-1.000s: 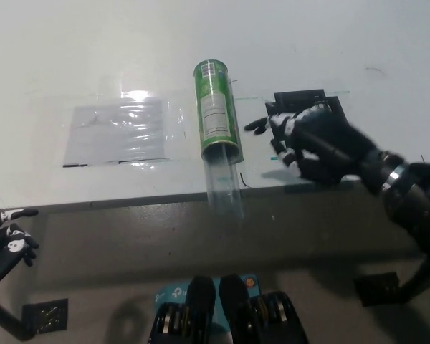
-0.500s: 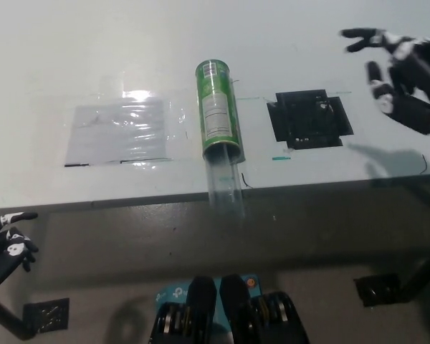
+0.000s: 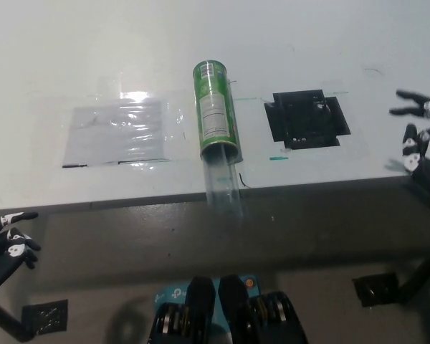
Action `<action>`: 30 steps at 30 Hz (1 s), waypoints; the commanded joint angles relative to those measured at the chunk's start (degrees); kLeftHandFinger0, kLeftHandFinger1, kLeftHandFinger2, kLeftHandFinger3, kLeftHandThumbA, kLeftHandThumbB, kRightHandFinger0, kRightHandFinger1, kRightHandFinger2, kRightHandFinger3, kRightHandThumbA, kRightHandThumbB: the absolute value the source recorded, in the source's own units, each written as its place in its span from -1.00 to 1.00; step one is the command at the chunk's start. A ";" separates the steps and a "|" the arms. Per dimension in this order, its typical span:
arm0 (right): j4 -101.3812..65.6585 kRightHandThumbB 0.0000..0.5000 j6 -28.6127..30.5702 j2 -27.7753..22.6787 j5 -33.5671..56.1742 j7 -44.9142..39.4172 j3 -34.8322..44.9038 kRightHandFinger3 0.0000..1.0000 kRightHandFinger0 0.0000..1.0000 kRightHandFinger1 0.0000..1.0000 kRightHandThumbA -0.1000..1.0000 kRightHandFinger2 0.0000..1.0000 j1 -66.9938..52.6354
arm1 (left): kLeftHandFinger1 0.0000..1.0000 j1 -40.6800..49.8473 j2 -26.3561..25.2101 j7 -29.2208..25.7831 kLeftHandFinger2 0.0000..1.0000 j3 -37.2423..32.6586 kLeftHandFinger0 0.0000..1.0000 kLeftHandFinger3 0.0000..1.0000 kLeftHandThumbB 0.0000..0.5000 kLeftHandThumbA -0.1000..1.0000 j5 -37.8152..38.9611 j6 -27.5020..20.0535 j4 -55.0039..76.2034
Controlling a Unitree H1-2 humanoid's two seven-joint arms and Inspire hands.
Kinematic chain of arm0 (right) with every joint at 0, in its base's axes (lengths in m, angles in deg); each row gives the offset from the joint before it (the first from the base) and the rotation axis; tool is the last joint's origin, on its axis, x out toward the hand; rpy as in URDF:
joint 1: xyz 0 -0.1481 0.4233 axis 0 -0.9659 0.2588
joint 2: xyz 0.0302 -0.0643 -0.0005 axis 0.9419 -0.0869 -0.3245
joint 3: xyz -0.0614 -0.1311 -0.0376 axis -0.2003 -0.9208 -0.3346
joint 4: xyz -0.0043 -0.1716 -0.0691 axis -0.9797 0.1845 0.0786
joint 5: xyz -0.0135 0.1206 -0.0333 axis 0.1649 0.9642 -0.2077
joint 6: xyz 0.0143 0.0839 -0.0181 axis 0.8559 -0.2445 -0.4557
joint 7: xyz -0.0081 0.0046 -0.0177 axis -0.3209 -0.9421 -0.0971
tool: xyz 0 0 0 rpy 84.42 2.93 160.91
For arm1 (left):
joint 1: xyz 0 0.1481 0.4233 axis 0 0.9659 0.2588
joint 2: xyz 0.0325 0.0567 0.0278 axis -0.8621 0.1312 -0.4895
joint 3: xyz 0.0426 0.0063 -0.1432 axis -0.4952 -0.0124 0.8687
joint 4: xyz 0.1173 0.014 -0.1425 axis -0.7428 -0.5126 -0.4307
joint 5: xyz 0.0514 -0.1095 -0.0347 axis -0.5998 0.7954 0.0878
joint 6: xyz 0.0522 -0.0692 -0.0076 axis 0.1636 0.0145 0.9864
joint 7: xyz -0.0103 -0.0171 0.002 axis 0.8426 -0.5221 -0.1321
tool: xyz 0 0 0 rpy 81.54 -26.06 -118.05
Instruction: The robot uses its right hand finger to pull out the chips tray kept inside a container in the middle of the desk
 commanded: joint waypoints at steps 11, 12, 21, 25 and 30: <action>3.59 0.01 1.61 2.96 4.52 8.66 2.08 0.74 0.00 -0.68 -1.00 0.50 -3.13 | -0.42 -0.98 -0.33 -0.76 -0.36 0.58 -0.41 0.28 -0.56 -0.87 -0.69 -1.76 0.58; 4.83 -0.03 2.19 3.24 5.64 8.69 2.29 0.76 0.15 -0.69 -1.00 0.49 -3.87 | -0.41 -1.02 -0.07 -0.65 -0.34 0.92 -0.44 0.28 -0.57 -0.89 0.10 -1.40 0.58; 8.97 -0.04 2.50 5.01 9.31 10.67 3.30 0.69 0.58 -0.48 -1.00 0.44 -5.97 | -0.42 -0.56 -0.05 -0.68 -0.35 0.59 -0.44 0.24 -0.52 -0.86 -0.63 -1.78 0.81; 10.63 -0.15 0.85 6.79 11.56 11.42 4.37 0.69 0.11 -0.56 -1.00 0.49 -6.88 | -0.42 -0.64 -0.12 -0.40 -0.36 0.60 -0.45 0.27 -0.58 -0.90 -0.45 -2.08 0.46; 12.40 -0.16 1.69 7.37 12.75 12.22 5.06 0.66 0.01 -0.61 -1.00 0.51 -7.36 | -0.41 -0.61 -0.11 -0.29 -0.34 0.46 -0.44 0.28 -0.53 -0.87 -0.44 -2.06 0.45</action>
